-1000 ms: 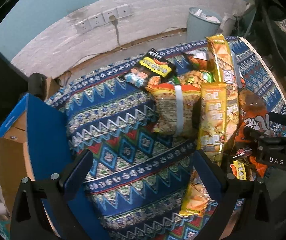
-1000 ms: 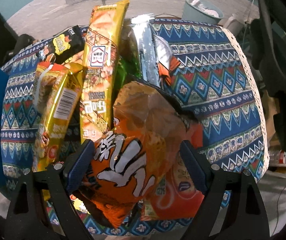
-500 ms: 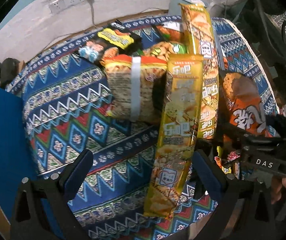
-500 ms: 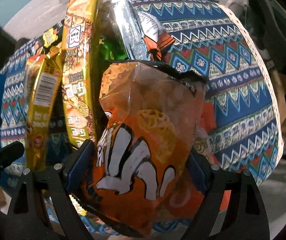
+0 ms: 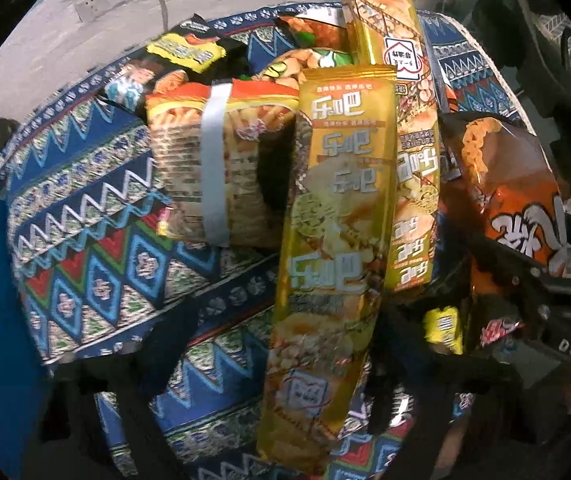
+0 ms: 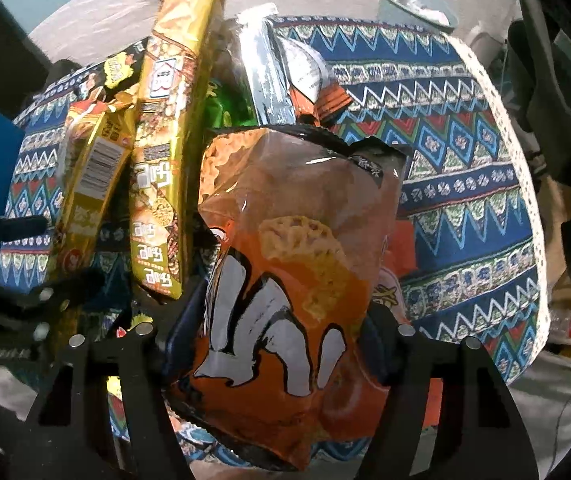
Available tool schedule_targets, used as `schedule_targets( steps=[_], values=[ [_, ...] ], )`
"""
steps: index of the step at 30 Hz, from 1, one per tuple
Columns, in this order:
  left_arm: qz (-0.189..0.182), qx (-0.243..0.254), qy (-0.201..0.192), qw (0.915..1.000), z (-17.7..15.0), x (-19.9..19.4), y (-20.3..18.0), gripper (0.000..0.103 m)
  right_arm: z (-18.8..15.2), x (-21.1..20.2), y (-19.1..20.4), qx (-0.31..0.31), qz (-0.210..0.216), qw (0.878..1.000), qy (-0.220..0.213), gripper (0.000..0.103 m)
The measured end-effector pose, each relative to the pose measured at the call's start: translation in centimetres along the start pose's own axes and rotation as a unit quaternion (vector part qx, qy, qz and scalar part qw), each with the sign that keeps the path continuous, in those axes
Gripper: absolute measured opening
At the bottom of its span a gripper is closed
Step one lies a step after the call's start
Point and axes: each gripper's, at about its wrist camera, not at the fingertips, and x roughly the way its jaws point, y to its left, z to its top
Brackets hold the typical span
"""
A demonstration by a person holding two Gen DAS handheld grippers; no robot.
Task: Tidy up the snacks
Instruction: 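Lower both tools onto the snack pile and close on two packets, then lift the yellow stick pack with left tool while right tool lifts orange chip bag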
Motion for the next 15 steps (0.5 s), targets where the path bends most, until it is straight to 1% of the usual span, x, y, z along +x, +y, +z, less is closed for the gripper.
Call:
schedule_targets(
  steps=[1, 3, 5, 6, 8, 11, 15],
  values=[
    [-0.005, -0.001, 0.004, 1.0, 0.0, 0.3, 0.0, 0.067, -0.4, -0.7, 0.1, -0.002, -0.002, 1.0, -0.002, 0.068],
    [-0.018, 0.005, 0.01, 0.9998, -0.2, 0.8, -0.1, 0.047, -0.6, -1.3, 0.2, -0.006, -0.005, 1.0, -0.007, 0.068],
    [-0.013, 0.019, 0.008, 0.9997, -0.4, 1.0, -0.9, 0.036, -0.5, -1.8, 0.2, -0.003, -0.001, 1.0, -0.008, 0.068],
    [-0.003, 0.031, 0.002, 0.9995, -0.5, 1.0, -1.4, 0.032, -0.5, -1.9, 0.1, -0.002, 0.002, 1.0, -0.008, 0.068],
    [0.014, 0.05, -0.011, 0.9986, -0.9, 0.8, -2.2, 0.031, -0.4, -2.1, -0.5, -0.001, 0.002, 1.0, -0.012, 0.068],
    [0.03, 0.062, -0.028, 0.9972, -1.6, -0.2, -2.3, 0.031, -0.5, -3.0, -0.1, -0.005, -0.002, 1.0, -0.022, 0.068],
    [0.037, 0.064, -0.049, 0.9961, -2.2, -1.5, -2.5, 0.031, 0.0, -3.5, 0.2, -0.011, -0.003, 0.999, -0.036, 0.068]
  ],
)
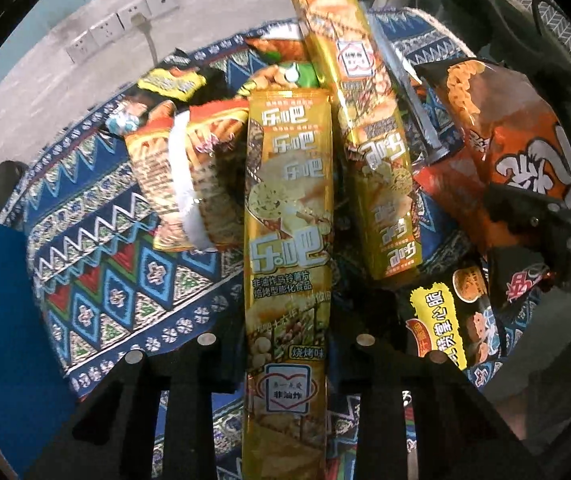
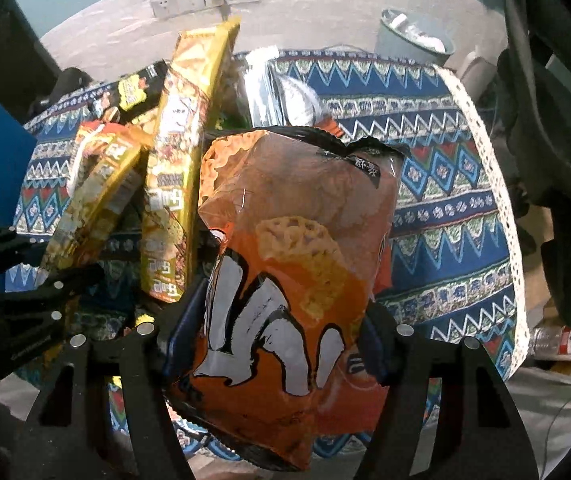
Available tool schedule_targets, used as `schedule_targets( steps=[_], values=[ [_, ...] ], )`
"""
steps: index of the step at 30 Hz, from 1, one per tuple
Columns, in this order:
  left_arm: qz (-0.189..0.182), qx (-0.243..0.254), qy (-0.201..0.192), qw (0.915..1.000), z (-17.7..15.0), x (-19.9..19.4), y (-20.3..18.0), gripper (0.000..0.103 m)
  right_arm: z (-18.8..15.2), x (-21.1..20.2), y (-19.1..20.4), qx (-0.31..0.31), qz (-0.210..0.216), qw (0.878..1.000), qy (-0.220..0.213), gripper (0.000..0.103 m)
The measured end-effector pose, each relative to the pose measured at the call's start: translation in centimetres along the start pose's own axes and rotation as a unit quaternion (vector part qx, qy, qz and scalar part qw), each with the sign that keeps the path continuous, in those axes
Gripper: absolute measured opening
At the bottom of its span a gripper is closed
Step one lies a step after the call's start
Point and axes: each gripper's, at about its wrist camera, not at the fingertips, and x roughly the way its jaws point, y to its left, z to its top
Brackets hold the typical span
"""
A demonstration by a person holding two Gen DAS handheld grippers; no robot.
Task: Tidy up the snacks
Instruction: 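Lift the yellow stick pack with left tool while right tool lifts orange chip bag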
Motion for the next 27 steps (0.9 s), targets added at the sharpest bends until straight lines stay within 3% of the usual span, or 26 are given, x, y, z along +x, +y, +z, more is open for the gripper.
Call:
schedule_targets(
  steps=[12, 27],
  values=[
    [0.028, 0.001, -0.068, 0.9973, -1.2, -6.2, 0.8, 0.031, 0.5, -2.1, 1.0, -0.015, -0.002, 0.999, -0.032, 0.068],
    [0.048, -0.021, -0.123, 0.9911, -4.1, -11.9, 5.3, 0.031, 1.4, -4.8, 3.7, -0.046, 0.01, 0.997, -0.063, 0.068]
  ],
)
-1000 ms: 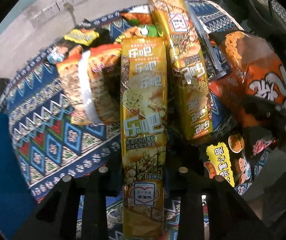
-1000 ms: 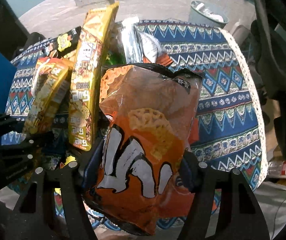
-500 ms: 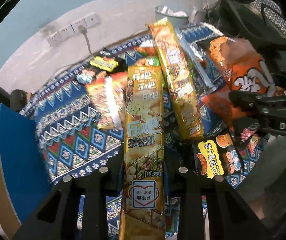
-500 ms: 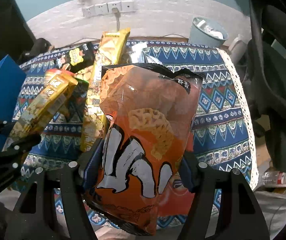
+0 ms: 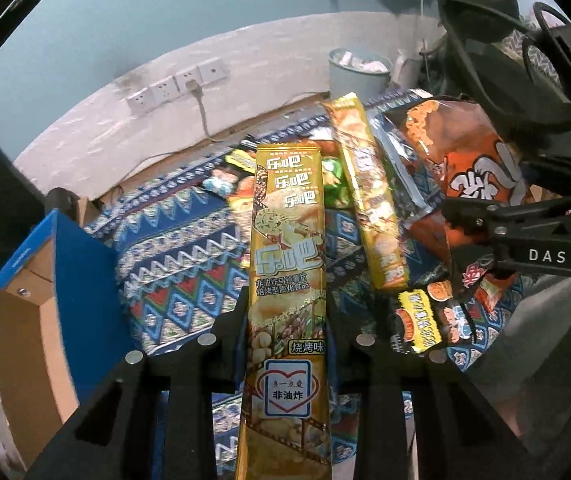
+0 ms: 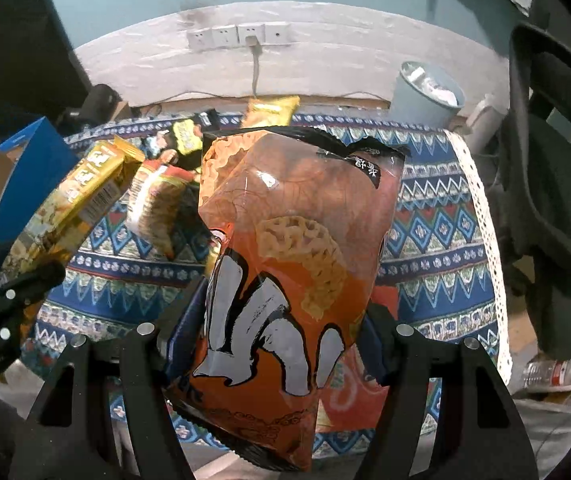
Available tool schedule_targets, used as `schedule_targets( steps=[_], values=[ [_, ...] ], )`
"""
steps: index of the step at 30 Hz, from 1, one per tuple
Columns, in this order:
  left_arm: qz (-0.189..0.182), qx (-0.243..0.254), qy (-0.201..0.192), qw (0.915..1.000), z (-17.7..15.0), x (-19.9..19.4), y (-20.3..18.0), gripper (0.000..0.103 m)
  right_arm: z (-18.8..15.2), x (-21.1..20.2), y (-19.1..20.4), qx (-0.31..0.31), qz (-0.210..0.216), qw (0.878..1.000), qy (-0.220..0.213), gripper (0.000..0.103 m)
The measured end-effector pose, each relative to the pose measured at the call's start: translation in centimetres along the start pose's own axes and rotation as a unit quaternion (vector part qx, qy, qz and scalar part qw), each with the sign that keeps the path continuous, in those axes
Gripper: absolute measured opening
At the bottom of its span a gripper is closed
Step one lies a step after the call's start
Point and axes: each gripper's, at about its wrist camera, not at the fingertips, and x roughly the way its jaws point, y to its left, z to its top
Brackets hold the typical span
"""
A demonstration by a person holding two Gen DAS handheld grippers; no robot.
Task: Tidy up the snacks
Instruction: 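Lift the yellow stick pack with left tool while right tool lifts orange chip bag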
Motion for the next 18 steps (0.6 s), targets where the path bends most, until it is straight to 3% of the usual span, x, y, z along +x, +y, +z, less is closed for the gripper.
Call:
schedule_targets(
  steps=[8, 18],
  values=[
    [0.033, -0.009, -0.041, 0.9986, -0.2, -3.5, 2.5, 0.031, 1.3, -1.2, 2.7, -0.029, 0.014, 0.999, -0.017, 0.068],
    [0.055, -0.069, -0.056, 0.9946, -0.9, -6.1, 7.5, 0.031, 3.3, -1.5, 8.2, -0.071, 0.052, 0.996, -0.023, 0.068]
  ],
)
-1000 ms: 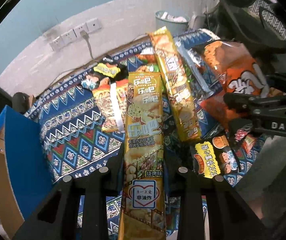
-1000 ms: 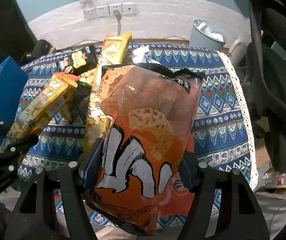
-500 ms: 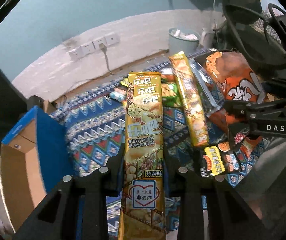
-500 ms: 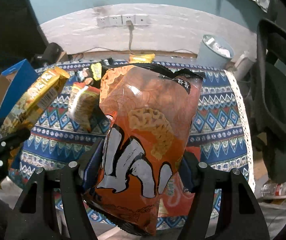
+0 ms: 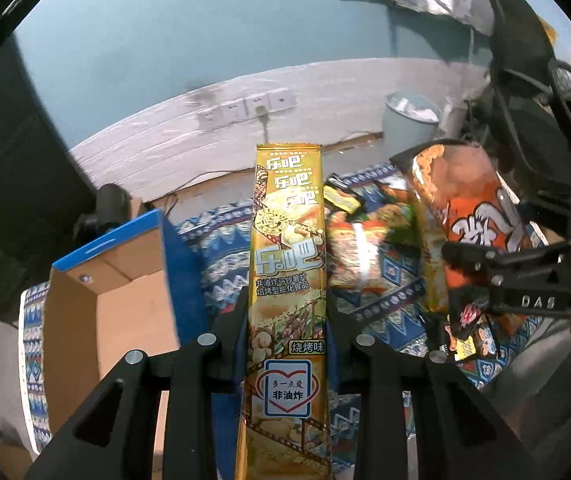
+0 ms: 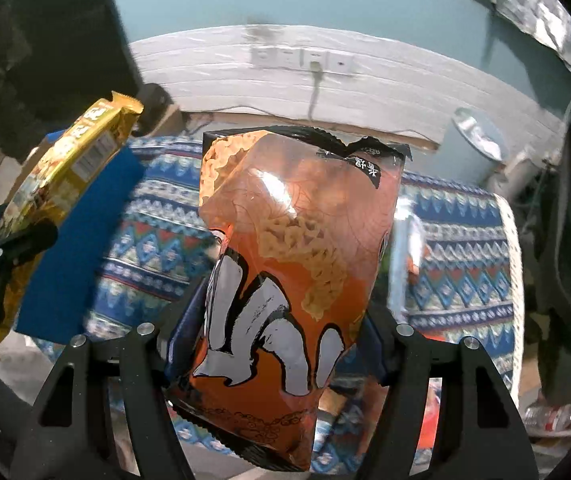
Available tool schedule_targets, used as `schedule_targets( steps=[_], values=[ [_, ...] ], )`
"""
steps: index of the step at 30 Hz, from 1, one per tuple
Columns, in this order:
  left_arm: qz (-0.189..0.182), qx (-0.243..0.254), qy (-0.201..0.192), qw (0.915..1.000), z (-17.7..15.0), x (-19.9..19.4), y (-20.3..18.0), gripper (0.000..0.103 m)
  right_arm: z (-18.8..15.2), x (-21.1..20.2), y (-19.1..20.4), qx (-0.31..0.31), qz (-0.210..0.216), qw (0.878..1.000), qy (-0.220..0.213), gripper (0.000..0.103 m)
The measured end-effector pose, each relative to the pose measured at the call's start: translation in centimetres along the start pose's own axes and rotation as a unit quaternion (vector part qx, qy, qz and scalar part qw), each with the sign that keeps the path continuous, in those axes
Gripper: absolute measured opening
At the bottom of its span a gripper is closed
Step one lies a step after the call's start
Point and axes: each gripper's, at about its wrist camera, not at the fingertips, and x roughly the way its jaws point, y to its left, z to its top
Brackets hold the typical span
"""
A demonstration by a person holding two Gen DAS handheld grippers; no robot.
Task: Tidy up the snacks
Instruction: 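Lift the yellow stick pack with left tool while right tool lifts orange chip bag, then drop the yellow pack from left tool while right tool drops orange bag into box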
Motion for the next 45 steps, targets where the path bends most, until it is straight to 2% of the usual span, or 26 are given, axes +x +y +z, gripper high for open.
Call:
schedule_targets(
  steps=[6, 11, 19, 25, 34, 39, 45],
  values=[
    [0.032, -0.025, -0.026, 0.9988, -0.5, -1.8, 3.5, 0.031, 2.1, 0.2, 3.9, -0.028, 0.03, 0.999, -0.006, 0.068],
    [0.042, -0.059, -0.021, 0.9972, -1.3, -1.9, 6.7, 0.031, 4.3, 0.5, 7.4, -0.059, 0.05, 0.997, -0.008, 0.068],
    [0.079, -0.094, -0.024, 0.9921, -3.2, -2.2, 11.3, 0.031, 8.0, 0.3, 13.1, -0.109, 0.081, 0.991, -0.012, 0.068],
    [0.108, -0.115, -0.027, 0.9872, -4.6, -2.5, 14.3, 0.031, 8.9, 1.2, 17.5, -0.139, 0.097, 0.985, -0.01, 0.068],
    [0.111, -0.162, -0.004, 0.9804, -7.0, -1.7, 18.0, 0.031, 9.8, 4.0, 21.7, -0.166, 0.117, 0.979, 0.017, 0.068],
    [0.129, -0.176, 0.005, 0.9758, -8.1, -1.1, 19.6, 0.031, 10.0, 5.7, 24.0, -0.185, 0.128, 0.974, 0.039, 0.068],
    [0.124, -0.203, 0.028, 0.971, -9.6, 0.2, 21.3, 0.031, 10.1, 7.4, 26.5, -0.203, 0.143, 0.967, 0.055, 0.069]
  ],
)
